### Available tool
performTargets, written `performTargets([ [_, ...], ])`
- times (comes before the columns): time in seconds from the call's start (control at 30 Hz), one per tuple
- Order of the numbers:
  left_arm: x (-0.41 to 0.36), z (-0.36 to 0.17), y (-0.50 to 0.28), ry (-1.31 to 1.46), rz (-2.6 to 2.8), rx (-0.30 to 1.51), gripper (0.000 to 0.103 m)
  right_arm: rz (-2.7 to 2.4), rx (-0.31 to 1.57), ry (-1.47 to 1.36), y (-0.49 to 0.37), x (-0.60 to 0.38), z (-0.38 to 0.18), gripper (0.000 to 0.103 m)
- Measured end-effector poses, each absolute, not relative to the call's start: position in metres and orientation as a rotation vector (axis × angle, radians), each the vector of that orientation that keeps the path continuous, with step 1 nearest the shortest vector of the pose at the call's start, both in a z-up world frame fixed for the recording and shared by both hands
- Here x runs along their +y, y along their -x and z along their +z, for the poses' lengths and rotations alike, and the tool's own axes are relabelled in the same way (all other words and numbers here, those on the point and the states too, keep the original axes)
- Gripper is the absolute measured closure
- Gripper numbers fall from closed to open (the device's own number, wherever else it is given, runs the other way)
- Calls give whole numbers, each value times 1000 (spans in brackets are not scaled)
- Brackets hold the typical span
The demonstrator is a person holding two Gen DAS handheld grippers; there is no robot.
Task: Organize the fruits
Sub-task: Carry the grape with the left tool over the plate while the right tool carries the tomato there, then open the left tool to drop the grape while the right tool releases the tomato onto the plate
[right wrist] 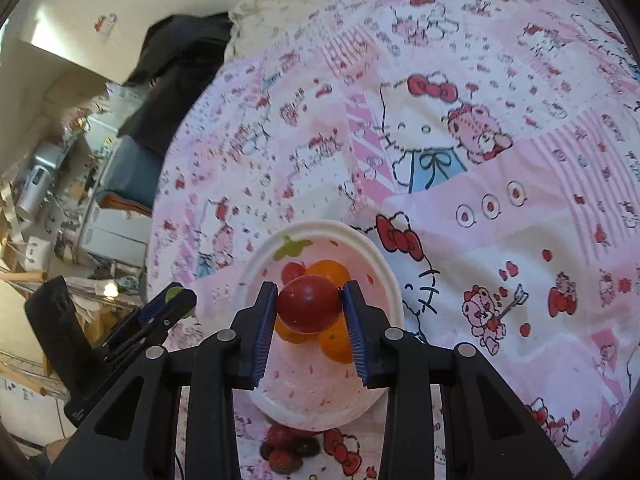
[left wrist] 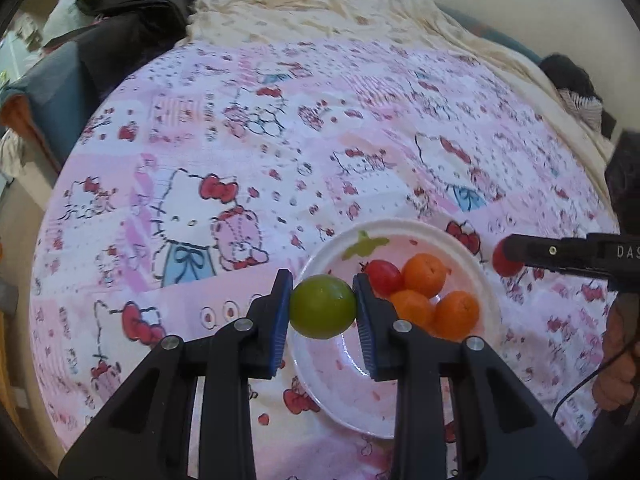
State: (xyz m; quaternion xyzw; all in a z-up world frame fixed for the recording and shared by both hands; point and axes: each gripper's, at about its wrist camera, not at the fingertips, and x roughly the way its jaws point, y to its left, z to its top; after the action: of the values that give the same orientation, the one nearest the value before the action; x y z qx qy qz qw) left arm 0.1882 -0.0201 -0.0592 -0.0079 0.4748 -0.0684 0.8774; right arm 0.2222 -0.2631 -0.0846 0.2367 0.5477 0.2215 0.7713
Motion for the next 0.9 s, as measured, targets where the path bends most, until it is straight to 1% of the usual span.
performTargets([
  [0.43,-39,-95,-206,-42,-164,1047,76,425,1266,-433,-232,-254,-113,67],
  [0.9,-46,-113,-206,-80,-164,1092,75,412,1294,-420,-232,-247,-122,65],
])
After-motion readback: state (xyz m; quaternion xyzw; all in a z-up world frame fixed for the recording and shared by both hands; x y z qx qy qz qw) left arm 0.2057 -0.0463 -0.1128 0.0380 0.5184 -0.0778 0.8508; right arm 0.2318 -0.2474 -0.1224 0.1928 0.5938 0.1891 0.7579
